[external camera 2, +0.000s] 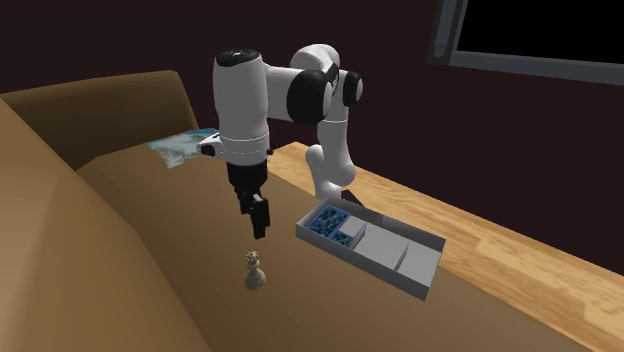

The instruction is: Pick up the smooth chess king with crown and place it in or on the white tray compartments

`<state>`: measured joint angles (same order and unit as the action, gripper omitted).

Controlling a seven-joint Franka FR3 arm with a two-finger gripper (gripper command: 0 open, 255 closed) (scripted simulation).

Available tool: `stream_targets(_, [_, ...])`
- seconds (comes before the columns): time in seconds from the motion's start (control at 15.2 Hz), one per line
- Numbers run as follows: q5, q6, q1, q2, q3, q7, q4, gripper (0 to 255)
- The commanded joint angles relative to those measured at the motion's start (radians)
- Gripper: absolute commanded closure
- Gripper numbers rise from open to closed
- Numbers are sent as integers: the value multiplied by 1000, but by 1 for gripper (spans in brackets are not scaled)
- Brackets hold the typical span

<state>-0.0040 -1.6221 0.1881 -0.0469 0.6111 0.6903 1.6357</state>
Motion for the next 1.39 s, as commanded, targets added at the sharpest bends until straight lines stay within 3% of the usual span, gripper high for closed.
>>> stream_targets(0.0, [-19, -52, 2, 28, 5, 29, 31, 0])
stream_targets(0.2, [-48, -134, 8, 69, 12, 76, 86, 0])
stream_targets(0.73, [-54, -240, 7, 78, 10, 83, 186, 0])
stream_targets(1.25, [-54, -240, 7, 78, 10, 83, 186, 0])
stream_targets(1.32, [-54, -240, 7, 78, 10, 83, 186, 255])
